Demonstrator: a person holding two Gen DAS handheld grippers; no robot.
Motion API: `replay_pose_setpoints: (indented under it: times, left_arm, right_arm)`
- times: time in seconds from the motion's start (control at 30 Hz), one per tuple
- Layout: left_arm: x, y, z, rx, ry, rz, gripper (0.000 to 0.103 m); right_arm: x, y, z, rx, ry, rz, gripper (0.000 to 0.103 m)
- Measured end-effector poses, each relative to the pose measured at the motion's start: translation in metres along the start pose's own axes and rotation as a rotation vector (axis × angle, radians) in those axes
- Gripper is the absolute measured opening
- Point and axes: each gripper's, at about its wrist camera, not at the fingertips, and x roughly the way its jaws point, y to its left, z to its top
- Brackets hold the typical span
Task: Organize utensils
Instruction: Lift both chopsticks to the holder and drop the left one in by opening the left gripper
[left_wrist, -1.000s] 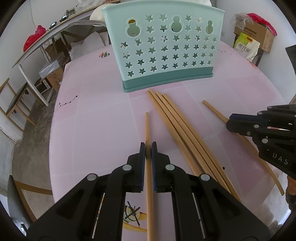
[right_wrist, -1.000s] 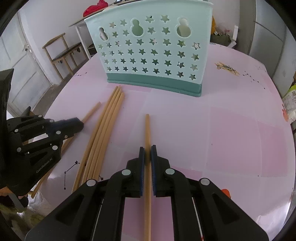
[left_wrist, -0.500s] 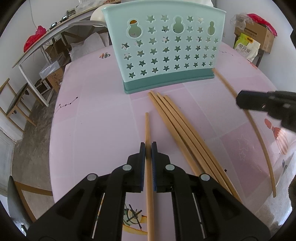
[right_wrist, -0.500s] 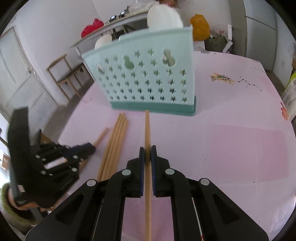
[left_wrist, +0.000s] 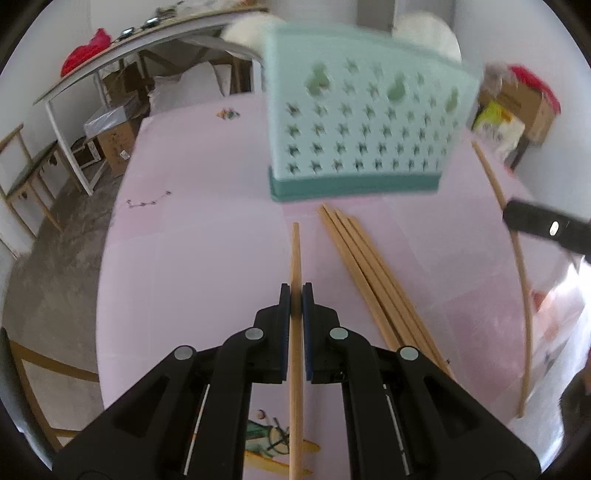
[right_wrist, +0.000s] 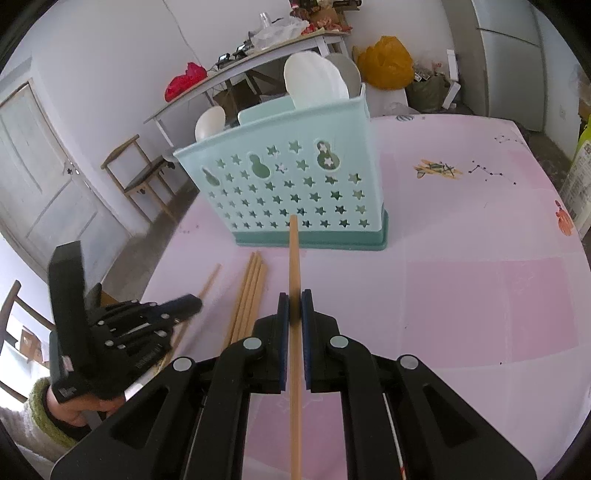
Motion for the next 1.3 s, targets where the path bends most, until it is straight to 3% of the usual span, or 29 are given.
replay_pose_setpoints:
  times: [0.2, 0.5, 0.77, 1.07, 1.3]
  left_arm:
    - [-0.031, 0.026, 0.012, -0.096, -0.076, -0.097, 0.005]
    - [-0.082, 0.038, 0.012, -0.163, -0.191, -0.232, 0.005]
    - [-0.138, 0.047, 0.023, -0.180, -0.365, -0.296, 0.005]
    - [-0.186, 0.042, 0.088, -0.138, -0.584, -0.396, 0.005]
    - [-0.188, 0.025, 0.150, -0.104, -0.722, -0.369, 0.004]
  right_arm:
    - [-0.010, 0.000, 0.001, 0.018, -0.028, 0.015, 0.007]
    - [-0.019, 0.001, 0.000, 0.018, -0.047, 0.018, 0.007]
    - [-0.024, -0.001, 0.001, 0.021, -0.057, 0.016, 0.007]
    - [-0.026, -0.005, 0.001, 0.037, -0.068, 0.022, 0.007]
    - [-0.026, -0.009, 0.000, 0.051, -0.073, 0.030, 0.007]
